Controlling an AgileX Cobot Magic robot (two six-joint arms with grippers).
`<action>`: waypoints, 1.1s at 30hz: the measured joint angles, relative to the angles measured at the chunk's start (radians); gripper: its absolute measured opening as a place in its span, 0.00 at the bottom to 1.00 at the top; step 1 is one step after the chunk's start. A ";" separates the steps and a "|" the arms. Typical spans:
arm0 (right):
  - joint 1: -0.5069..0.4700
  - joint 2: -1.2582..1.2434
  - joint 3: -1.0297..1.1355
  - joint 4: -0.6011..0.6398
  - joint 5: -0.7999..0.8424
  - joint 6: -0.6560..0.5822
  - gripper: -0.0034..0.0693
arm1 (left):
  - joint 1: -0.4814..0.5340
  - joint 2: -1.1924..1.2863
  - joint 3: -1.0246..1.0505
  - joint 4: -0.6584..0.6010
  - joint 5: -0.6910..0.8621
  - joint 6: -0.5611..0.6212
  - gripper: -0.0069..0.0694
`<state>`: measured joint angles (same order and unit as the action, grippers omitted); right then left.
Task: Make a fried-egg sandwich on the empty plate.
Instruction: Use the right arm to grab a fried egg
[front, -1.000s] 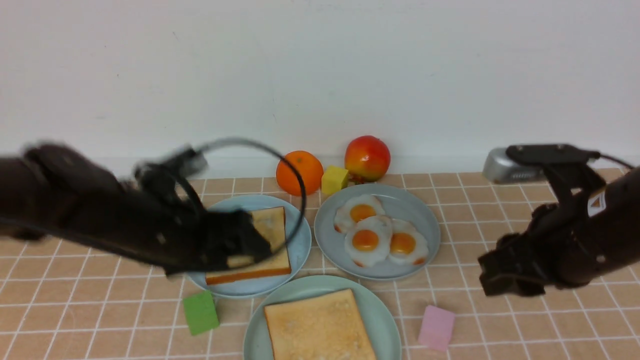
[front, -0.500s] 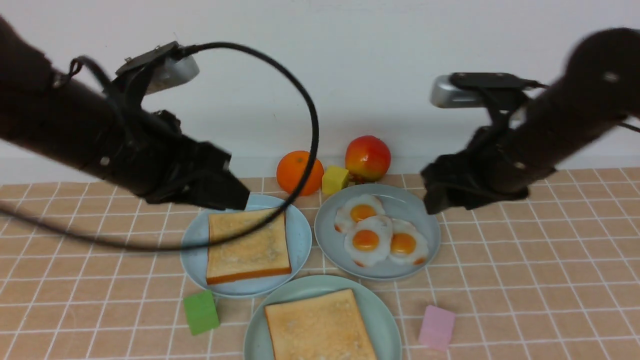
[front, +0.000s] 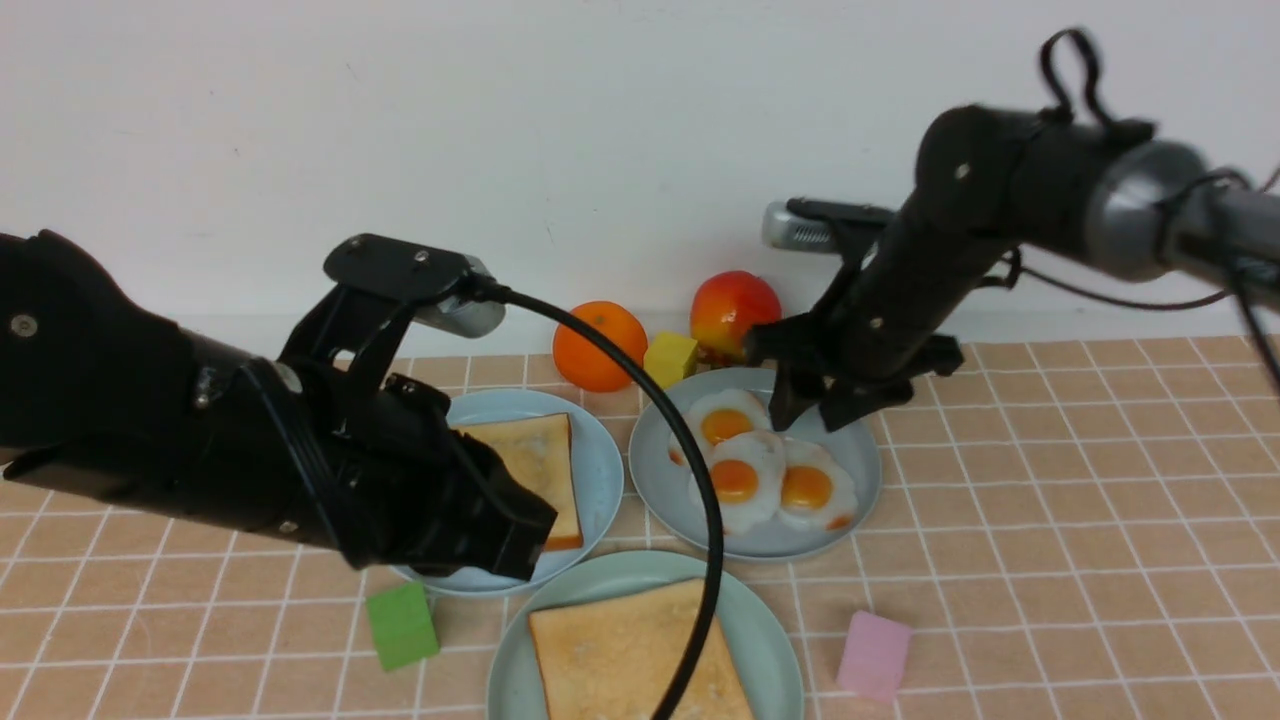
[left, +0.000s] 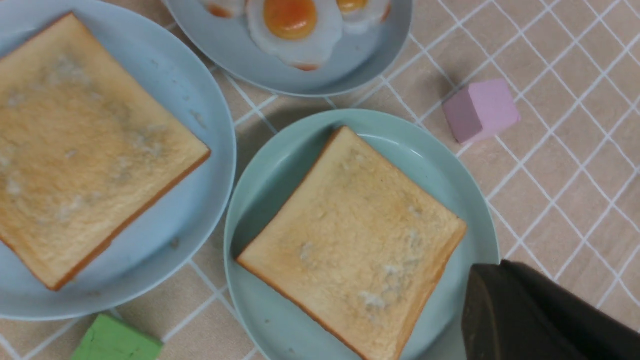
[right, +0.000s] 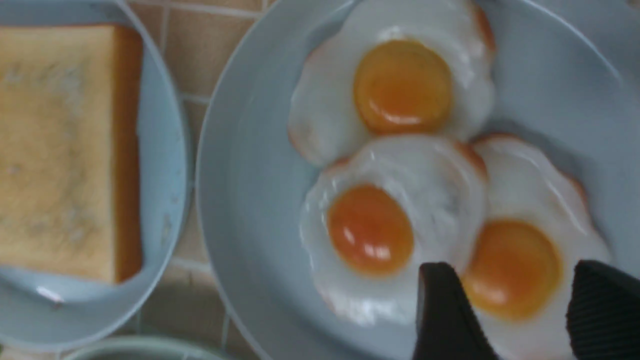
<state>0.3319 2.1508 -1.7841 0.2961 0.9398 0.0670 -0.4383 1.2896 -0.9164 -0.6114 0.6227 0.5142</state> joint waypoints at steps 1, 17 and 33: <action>0.000 0.019 -0.012 0.004 -0.001 0.000 0.51 | 0.000 0.000 0.000 0.000 0.000 -0.002 0.07; -0.002 0.115 -0.041 0.060 -0.036 -0.015 0.44 | -0.002 0.000 0.000 0.000 -0.002 -0.022 0.07; -0.006 0.035 -0.046 0.018 0.044 -0.015 0.14 | -0.002 0.000 0.000 0.001 -0.003 -0.023 0.07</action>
<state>0.3259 2.1859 -1.8298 0.3143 0.9836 0.0523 -0.4404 1.2896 -0.9164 -0.6107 0.6198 0.4915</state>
